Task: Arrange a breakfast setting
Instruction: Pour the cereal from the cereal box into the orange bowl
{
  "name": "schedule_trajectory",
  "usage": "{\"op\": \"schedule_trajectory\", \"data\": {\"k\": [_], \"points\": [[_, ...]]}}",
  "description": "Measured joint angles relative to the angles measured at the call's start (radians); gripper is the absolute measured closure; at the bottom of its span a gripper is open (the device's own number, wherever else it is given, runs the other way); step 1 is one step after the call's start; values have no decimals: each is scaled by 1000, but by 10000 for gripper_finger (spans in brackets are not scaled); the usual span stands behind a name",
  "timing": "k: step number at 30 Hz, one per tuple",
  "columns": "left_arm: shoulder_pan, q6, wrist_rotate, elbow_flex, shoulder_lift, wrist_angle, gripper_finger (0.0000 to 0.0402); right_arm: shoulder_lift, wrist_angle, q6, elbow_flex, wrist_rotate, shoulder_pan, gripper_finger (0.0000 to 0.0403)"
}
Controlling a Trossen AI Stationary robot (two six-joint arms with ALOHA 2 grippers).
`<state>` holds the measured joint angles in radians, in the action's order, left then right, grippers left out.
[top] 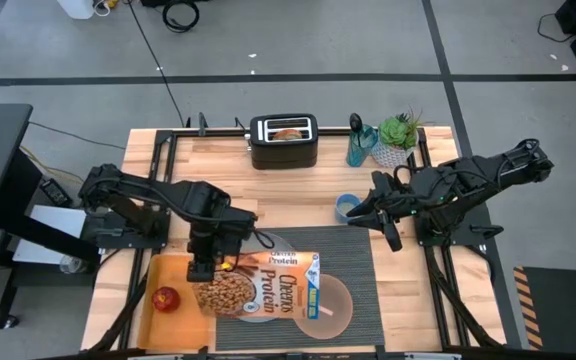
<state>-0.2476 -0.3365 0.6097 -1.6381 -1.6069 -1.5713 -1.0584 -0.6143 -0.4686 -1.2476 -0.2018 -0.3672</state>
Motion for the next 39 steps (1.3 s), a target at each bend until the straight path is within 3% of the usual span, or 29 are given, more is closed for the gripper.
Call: {"op": "schedule_trajectory", "data": {"k": [19,39], "points": [[29,-206,216,1,-17,15,221,0,0,35,0,-41,0,300],[44,-236,252,2,-17,86,221,0,0,45,0,-41,0,300]]}}
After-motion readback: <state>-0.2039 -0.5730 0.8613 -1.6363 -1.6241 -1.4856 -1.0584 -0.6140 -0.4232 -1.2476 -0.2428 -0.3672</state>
